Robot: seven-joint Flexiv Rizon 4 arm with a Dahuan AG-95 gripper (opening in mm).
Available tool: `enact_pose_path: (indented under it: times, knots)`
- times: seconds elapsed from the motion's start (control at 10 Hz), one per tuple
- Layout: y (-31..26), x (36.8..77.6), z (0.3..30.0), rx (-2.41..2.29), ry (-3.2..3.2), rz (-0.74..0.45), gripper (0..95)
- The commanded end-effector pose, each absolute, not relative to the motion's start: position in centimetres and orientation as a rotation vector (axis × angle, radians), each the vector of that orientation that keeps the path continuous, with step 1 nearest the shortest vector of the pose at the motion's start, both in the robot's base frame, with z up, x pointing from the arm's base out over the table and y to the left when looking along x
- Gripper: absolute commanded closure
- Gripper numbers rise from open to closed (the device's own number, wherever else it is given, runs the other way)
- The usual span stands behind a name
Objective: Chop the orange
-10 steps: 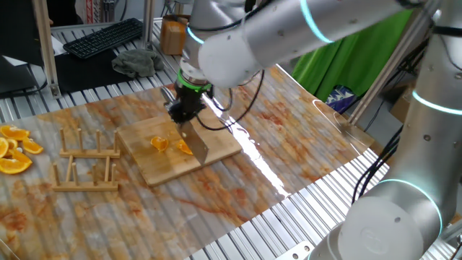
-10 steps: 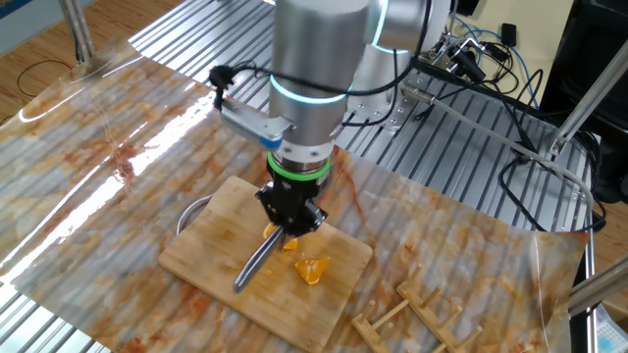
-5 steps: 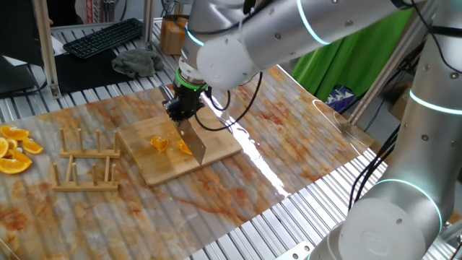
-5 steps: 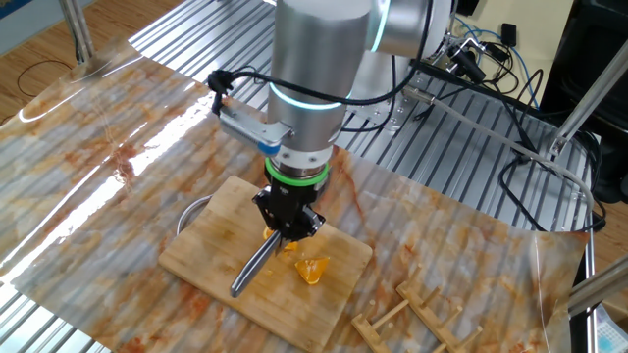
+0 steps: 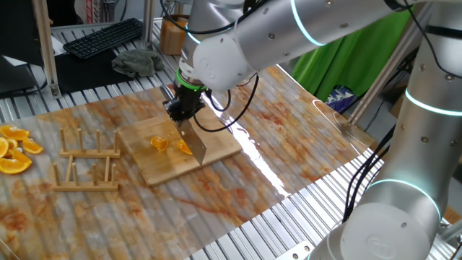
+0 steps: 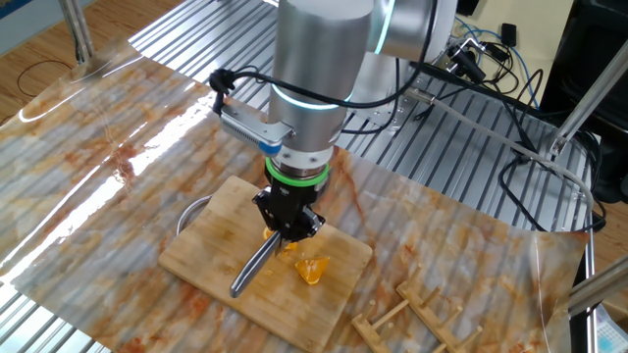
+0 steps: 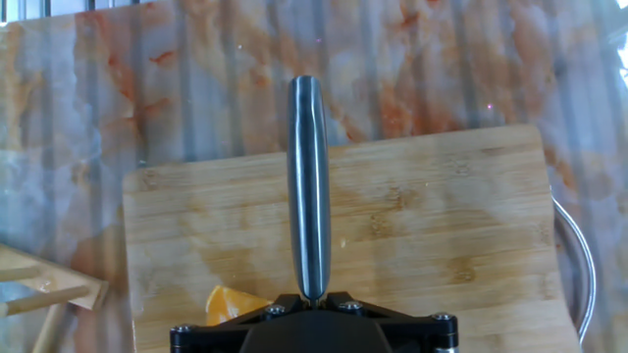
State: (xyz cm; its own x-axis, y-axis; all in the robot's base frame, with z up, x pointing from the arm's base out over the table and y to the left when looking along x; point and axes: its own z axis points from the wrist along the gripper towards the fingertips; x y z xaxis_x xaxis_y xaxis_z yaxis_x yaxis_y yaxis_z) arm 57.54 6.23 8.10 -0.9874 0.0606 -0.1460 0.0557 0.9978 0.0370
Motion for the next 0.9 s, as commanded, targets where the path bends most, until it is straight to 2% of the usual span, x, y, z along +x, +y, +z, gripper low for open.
enact_pose_path:
  times: [0.1,0.9]
  knots:
    - [6.4,57.5,8.3,0.092,2.994,0.05,95.0]
    - [9.1,58.0,8.9,0.192,3.0,0.058,95.0]
